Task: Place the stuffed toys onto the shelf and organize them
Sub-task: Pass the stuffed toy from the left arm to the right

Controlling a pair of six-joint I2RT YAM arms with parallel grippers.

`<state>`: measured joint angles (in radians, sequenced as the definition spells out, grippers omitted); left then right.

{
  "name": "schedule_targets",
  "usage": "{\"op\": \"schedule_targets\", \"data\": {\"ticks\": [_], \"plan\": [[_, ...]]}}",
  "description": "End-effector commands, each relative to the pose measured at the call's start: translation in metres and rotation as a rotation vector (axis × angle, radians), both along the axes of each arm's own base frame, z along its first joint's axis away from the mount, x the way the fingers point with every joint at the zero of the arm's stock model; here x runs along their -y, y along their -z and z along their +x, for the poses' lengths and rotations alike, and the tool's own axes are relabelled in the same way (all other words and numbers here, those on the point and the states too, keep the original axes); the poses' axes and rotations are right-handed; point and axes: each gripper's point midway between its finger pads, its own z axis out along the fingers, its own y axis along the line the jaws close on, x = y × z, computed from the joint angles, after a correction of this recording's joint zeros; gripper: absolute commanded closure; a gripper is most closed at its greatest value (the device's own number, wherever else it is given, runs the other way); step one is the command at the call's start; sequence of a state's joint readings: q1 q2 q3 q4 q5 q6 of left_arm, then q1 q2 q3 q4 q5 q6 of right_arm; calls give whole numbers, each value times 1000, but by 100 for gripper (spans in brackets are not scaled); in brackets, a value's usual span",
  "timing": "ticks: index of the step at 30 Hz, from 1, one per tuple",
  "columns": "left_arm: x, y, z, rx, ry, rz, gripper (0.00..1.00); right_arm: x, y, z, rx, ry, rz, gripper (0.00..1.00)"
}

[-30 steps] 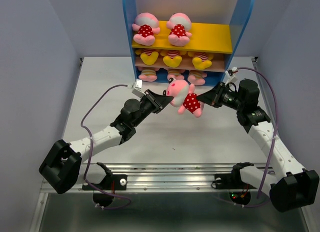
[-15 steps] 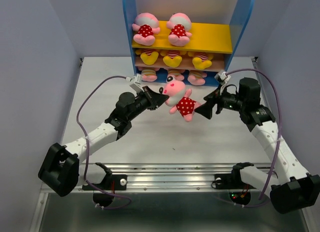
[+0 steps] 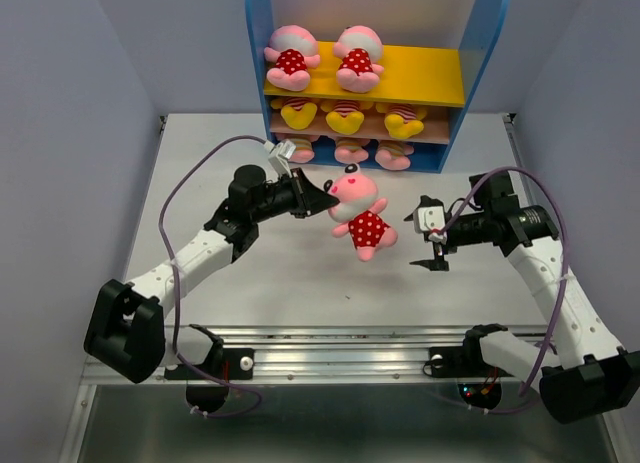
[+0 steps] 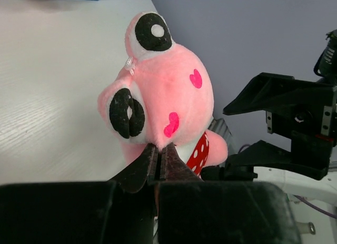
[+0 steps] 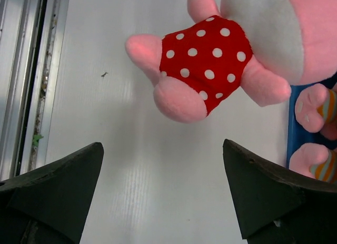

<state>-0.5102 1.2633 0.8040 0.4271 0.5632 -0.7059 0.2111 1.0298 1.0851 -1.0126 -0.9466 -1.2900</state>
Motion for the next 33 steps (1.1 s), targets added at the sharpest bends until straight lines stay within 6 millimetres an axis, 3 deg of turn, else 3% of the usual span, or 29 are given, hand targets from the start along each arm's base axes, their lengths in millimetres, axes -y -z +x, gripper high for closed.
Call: {"op": "schedule_targets", "data": {"ticks": [1,12,19,25,30,33], "plan": [[12,-31,-9,11,100,-67,100,-7,-2,-11,109,-149,-17,0],[39,-32,-4,-72,145,-111,100,-24,-4,-9,95,-180,-6,7],[47,-37,-3,-87,169,-146,100,-21,16,0,101,-131,-61,28],[49,-40,-8,-89,201,-161,100,-14,28,12,122,-75,-108,34],[48,-42,-13,-93,217,-185,100,-13,25,20,124,-32,-105,45],[49,-42,-17,-100,232,-202,100,-17,15,24,126,-15,-77,61]]}}
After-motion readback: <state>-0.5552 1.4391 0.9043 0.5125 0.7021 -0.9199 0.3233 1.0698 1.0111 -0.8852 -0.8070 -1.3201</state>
